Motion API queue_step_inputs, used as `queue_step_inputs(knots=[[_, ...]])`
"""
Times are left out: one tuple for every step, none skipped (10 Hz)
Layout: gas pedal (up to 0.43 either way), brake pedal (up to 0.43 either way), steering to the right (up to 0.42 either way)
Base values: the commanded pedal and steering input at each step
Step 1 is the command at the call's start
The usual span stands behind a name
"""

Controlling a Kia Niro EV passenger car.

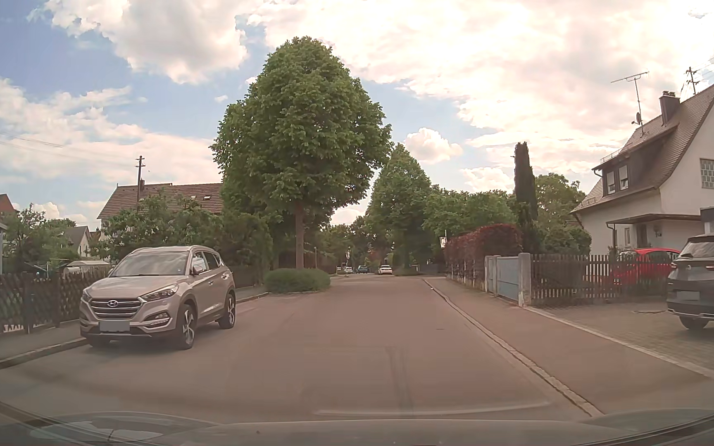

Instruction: Follow the waypoints while adhering to traffic rules and regulations

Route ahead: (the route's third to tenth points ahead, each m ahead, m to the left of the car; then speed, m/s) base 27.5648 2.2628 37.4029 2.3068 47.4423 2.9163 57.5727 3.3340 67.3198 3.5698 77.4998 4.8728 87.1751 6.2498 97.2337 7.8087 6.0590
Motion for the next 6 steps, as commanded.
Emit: queue_step_inputs(knots=[[0.0,0.018,0.006],[0.0,0.018,0.009],[0.0,0.018,0.014],[0.008,0.024,0.017],[0.008,0.018,0.018],[0.028,0.018,0.018]])
